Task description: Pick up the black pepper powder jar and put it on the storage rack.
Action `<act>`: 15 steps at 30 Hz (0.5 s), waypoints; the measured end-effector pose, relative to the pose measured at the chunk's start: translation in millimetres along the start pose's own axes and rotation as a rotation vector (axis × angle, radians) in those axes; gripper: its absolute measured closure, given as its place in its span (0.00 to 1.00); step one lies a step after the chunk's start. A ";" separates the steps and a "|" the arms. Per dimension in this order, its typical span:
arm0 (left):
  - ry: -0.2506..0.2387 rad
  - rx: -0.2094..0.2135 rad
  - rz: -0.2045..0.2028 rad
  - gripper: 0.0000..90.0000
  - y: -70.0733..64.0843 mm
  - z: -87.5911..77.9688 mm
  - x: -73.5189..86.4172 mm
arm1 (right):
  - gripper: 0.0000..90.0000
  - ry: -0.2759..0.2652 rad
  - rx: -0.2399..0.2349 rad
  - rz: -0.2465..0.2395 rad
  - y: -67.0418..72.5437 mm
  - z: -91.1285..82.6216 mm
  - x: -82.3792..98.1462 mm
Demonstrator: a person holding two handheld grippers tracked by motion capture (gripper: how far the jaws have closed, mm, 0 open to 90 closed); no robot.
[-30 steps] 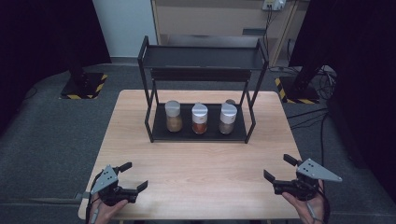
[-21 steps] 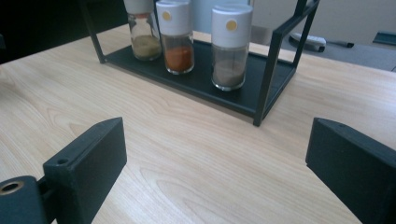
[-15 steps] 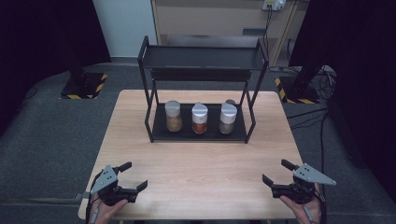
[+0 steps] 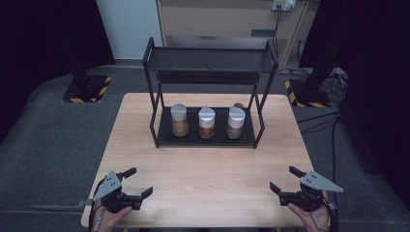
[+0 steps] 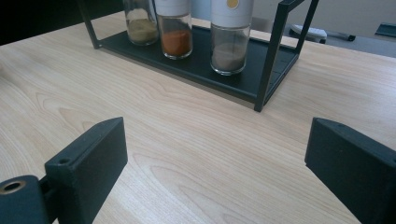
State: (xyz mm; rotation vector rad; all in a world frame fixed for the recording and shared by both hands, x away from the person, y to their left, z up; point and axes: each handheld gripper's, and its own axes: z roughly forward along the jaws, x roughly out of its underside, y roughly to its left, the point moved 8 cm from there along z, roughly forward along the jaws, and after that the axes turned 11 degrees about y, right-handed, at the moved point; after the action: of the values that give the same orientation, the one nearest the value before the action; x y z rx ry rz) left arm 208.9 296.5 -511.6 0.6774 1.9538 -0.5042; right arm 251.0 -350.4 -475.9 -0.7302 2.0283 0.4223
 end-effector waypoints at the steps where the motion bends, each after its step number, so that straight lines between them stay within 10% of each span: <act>1: -0.001 0.001 0.000 0.02 0.0 0.0 0.0 | 0.07 0.000 0.002 -0.001 0.1 0.0 0.2; 15: -0.002 0.003 0.002 0.02 0.0 0.3 -0.1 | 0.07 0.001 -0.003 0.003 -0.7 1.0 1.7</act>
State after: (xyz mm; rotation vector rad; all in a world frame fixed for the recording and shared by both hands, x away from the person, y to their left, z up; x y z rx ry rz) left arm 209.1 296.2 -511.7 0.6810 1.9499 -0.5067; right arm 251.4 -350.9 -478.0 -0.7289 2.0302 0.4270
